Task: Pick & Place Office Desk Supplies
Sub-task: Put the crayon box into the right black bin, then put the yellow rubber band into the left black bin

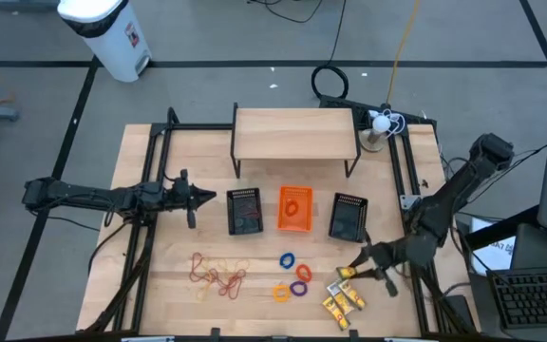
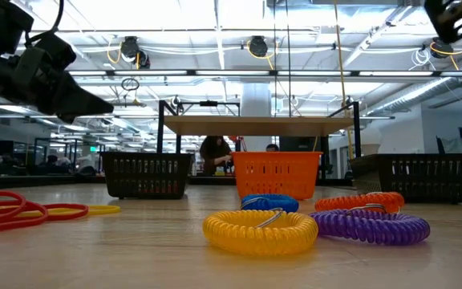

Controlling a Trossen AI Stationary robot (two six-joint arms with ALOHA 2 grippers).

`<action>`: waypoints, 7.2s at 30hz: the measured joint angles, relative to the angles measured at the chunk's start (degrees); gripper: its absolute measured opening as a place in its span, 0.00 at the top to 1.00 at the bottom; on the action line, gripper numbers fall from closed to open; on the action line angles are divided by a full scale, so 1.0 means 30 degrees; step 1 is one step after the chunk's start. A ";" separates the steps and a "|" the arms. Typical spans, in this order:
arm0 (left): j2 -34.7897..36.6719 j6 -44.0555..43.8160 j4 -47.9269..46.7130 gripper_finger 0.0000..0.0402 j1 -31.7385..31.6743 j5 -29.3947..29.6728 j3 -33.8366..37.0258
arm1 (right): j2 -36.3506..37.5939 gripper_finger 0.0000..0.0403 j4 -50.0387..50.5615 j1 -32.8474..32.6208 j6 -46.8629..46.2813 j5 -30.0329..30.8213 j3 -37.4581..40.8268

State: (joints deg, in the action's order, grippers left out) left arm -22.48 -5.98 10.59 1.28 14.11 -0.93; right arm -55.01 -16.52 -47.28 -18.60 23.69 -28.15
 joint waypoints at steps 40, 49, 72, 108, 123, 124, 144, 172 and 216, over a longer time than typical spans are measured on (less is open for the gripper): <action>0.0000 -0.0110 0.0092 0.95 -0.0007 0.0657 0.0000 | 0.2724 0.81 1.5594 0.9649 -0.3802 0.0900 -0.1825; 0.0000 -0.0170 0.0031 0.95 -0.0001 0.0656 0.0000 | -0.1047 0.81 1.6197 1.2004 -0.5950 -0.2054 -0.1810; -0.0004 -0.0117 -0.0022 0.95 -0.0007 0.0648 0.0000 | -0.2796 0.76 1.7173 1.3402 -0.5569 -0.4503 -0.1788; -0.0007 -0.0073 -0.0030 0.95 -0.0007 0.0641 0.0000 | -0.1501 0.99 1.7452 1.2973 -0.3332 -0.3507 -0.1781; -0.0007 -0.0080 -0.0030 0.95 -0.0007 0.0642 0.0000 | -0.3415 1.00 1.7241 1.3017 -0.3079 -0.3915 -0.1788; -0.0007 -0.0080 -0.0030 0.95 -0.0007 0.0648 0.0000 | -0.3179 1.00 1.7173 1.3017 -0.2937 -0.3926 -0.1781; -0.0007 -0.0080 -0.0539 0.95 -0.0001 0.0656 0.0000 | 0.9893 1.00 0.5802 1.0821 0.5884 -0.5023 0.0148; -0.0004 -0.0102 -0.0521 0.95 -0.0007 0.0816 0.0004 | 1.7666 1.00 0.3323 1.4649 0.5815 -0.8437 0.7301; -1.1252 -1.0935 -1.4188 0.99 0.7131 0.1874 -1.1409 | 1.7815 1.00 0.2873 1.4635 0.4258 -0.7419 0.9104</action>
State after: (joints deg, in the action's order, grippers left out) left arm -56.24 -38.78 -31.97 22.67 19.73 -35.16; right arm -1.56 -7.90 -3.38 -5.83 1.43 -0.84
